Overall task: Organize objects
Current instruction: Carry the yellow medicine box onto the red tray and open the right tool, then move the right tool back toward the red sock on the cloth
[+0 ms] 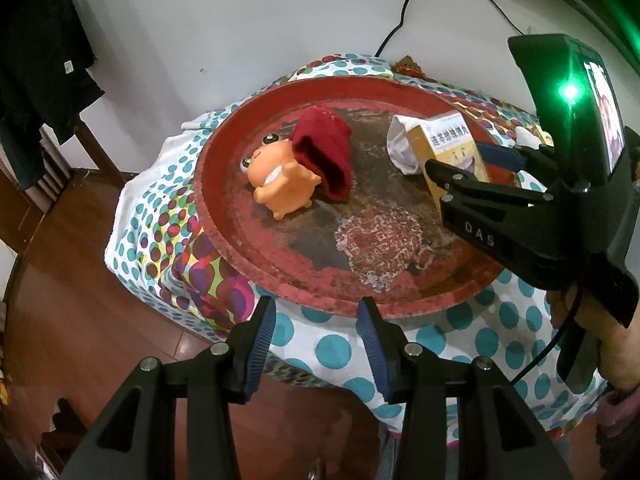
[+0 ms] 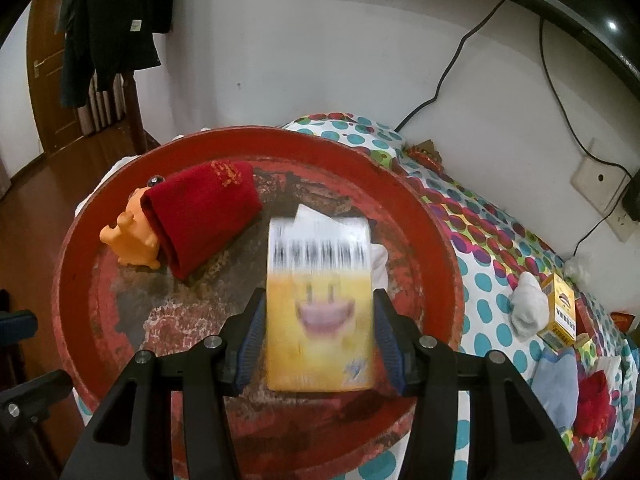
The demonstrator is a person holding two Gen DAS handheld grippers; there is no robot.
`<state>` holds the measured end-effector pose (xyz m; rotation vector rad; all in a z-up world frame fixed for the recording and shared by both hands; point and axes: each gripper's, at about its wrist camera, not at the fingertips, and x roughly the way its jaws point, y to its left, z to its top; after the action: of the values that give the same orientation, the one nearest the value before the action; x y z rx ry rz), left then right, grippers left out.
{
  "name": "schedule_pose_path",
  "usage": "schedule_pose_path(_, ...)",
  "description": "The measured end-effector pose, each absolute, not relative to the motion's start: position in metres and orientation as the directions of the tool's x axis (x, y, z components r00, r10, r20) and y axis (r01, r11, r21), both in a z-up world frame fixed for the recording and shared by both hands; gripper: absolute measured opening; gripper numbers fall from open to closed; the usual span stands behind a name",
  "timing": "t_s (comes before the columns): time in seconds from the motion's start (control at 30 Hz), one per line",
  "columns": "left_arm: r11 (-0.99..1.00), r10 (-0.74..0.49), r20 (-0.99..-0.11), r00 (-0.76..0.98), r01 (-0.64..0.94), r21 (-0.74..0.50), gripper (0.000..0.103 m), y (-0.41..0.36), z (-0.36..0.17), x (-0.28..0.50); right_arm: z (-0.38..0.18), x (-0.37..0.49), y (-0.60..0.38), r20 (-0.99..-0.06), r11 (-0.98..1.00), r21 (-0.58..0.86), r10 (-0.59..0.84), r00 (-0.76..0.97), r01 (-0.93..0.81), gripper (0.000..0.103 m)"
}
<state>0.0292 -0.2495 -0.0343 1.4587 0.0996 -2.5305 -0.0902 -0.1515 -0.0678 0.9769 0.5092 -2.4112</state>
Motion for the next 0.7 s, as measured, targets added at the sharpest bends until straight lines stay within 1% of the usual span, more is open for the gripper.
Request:
schedule_pose_path(0.2,-0.976,-0.156,-0.859,-0.488,0.21,0.058,0.044,-0.244,-0.034,0.03,-0.062,-0.081,-0.139,-0.711,-0.823,-0.113,-0.324,-0.624,0.556,0.058)
schedule_pose_path(0.53,-0.98,-0.17,-0.849,-0.5,0.178,0.091,0.044,-0.228,-0.032,0.03,-0.047,-0.058,-0.09,-0.683,-0.86,-0.017,-0.362,-0.634,0.509,0.062)
schedule_pose_path(0.7,-0.982,-0.179,-0.84,-0.512,0.147,0.12,0.044,-0.213,-0.029,0.031,-0.05,-0.051,-0.05,-0.698,-0.885,-0.024,-0.318,-0.642,0.465,0.065)
